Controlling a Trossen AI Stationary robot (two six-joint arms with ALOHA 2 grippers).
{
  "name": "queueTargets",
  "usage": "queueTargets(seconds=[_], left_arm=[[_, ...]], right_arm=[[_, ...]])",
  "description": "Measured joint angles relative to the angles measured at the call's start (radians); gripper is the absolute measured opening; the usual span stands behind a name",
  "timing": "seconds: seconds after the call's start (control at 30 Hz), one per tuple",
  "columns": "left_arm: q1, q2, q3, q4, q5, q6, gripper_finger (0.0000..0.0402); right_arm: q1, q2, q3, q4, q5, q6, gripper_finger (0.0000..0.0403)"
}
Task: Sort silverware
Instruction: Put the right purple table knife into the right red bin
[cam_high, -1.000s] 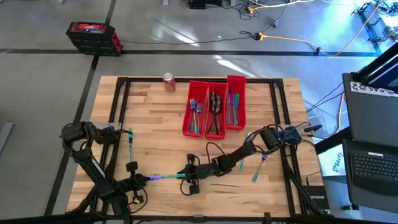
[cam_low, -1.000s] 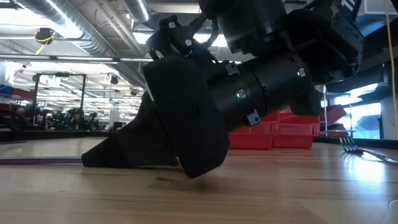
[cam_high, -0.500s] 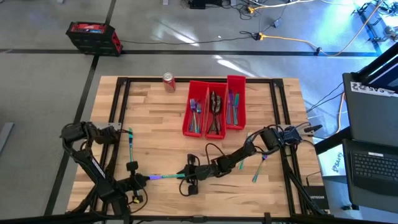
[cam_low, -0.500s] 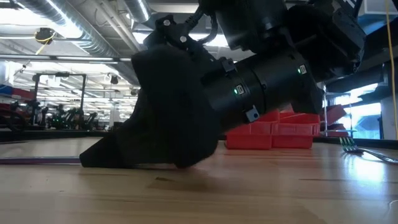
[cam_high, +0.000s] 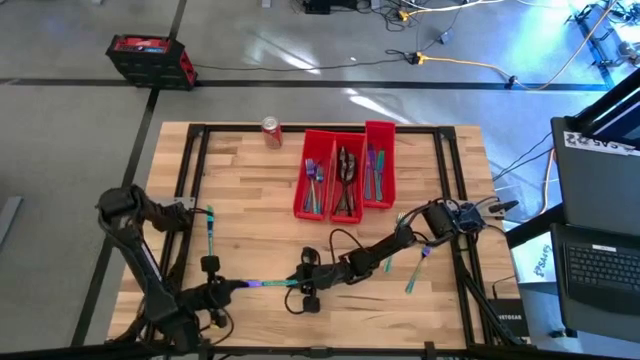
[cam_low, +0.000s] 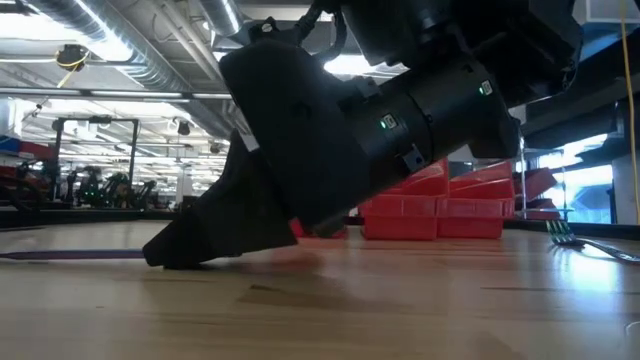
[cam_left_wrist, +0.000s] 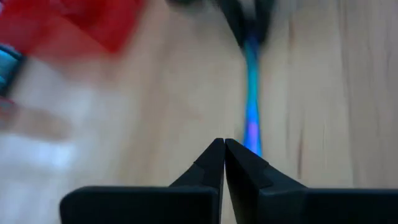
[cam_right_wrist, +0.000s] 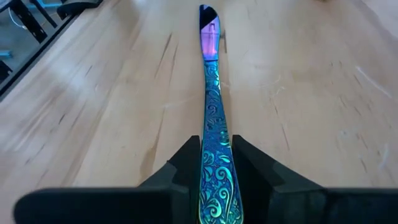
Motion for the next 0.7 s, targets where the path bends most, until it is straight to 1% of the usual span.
queueTargets(seconds=[0.07, 0.17, 0.27, 0.4, 0.5, 0.63, 0.7], left_arm=[[0.0, -0.019, 0.05, -0.117, -0.058, -0.031, 0.0], [0.0, -0.042, 0.11, -0.269, -0.099, -0.085, 0.0], [0.0, -0.066, 0.148, -0.392, -0.113, -0.125, 0.0], [0.0, -0.101, 0.155, -0.509, -0.114, -0.2, 0.0], [-0.006, -0.132, 0.154, -0.524, -0.131, -0.229, 0.0], [-0.035, -0.216, 0.152, -0.516, -0.217, -0.229, 0.0], [-0.057, -0.265, 0.152, -0.517, -0.244, -0.239, 0.0]], right_arm=[[0.005, 0.0, 0.0, 0.005, 0.002, 0.004, 0.0055], [0.008, -0.01, 0.003, 0.01, 0.008, 0.008, 0.0055], [0.01, -0.043, 0.008, -0.059, 0.008, 0.019, 0.0055], [0.018, -0.119, 0.011, -0.165, 0.032, 0.022, 0.0055], [0.019, -0.178, 0.015, -0.222, 0.043, 0.023, 0.0055], [0.021, -0.235, 0.013, -0.307, 0.068, 0.025, 0.0055], [0.029, -0.269, 0.013, -0.332, 0.085, 0.037, 0.0055]])
